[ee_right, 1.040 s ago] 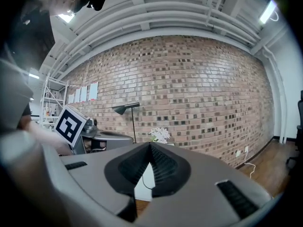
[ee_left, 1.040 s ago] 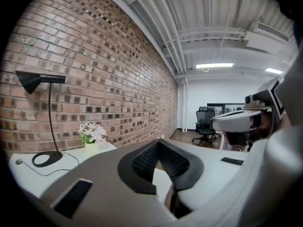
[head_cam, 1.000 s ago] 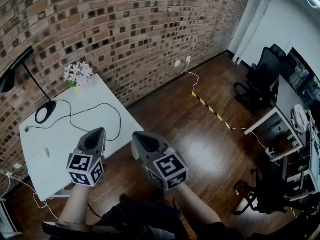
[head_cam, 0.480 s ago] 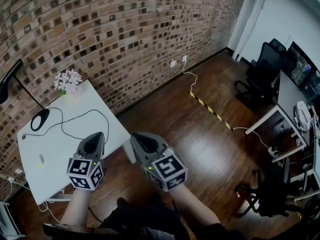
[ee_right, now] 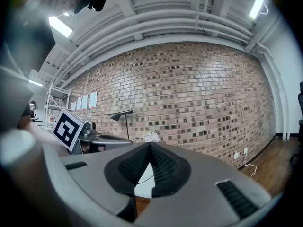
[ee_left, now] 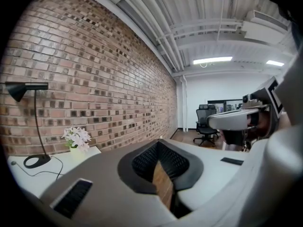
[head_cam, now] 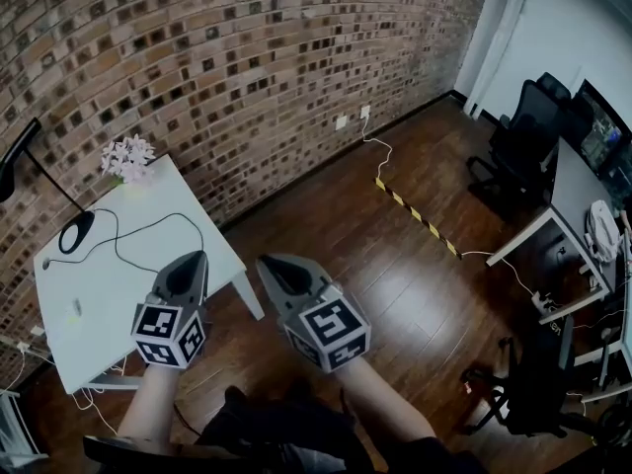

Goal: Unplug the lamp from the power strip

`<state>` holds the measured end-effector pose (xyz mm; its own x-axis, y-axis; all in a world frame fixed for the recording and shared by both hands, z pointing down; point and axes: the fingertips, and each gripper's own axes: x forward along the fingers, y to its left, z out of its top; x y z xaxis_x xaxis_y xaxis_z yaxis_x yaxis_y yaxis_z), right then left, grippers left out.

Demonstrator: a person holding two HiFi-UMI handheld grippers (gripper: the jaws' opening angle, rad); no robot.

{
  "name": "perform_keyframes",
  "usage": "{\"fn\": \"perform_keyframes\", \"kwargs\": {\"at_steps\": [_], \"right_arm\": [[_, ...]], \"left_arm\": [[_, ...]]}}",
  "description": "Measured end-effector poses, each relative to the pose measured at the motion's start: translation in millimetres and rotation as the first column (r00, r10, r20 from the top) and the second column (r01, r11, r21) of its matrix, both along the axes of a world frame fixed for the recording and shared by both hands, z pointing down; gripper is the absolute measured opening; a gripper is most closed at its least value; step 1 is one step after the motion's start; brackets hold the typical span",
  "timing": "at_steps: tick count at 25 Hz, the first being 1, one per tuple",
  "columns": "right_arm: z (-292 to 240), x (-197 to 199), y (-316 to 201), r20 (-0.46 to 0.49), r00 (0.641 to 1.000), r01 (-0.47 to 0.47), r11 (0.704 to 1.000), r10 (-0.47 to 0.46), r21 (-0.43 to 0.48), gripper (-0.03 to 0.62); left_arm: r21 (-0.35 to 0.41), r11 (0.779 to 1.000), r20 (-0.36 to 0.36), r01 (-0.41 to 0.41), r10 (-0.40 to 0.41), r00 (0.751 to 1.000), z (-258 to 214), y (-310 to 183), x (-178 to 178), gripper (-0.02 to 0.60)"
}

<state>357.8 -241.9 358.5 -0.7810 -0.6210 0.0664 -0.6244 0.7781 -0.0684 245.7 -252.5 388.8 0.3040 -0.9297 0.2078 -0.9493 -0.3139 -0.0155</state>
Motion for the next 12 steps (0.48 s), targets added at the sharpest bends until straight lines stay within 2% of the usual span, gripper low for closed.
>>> {"fn": "perform_keyframes", "kwargs": {"at_steps": [3, 8, 12], "right_arm": [[6, 9, 1, -0.004, 1.0, 0.012, 1.0, -0.012, -0.021, 0.0], [6, 11, -1, 0.007, 1.0, 0.025, 0.999, -0.025, -0.023, 0.0], [15, 1, 5, -0.021, 0.998, 0.051, 0.998, -0.052, -0.04, -0.002]], "left_arm": [[-0.021, 1.0, -0.033, 0.017, -0.018, 0.999, 6, 7, 10, 0.0], [-0.037, 0.999, -0.018, 0.03, -0.03, 0.999, 9, 13, 12, 0.0], [-0.051, 0.998, -0.024, 0.038, -0.039, 0.999, 14, 15, 5, 0.0]]}}
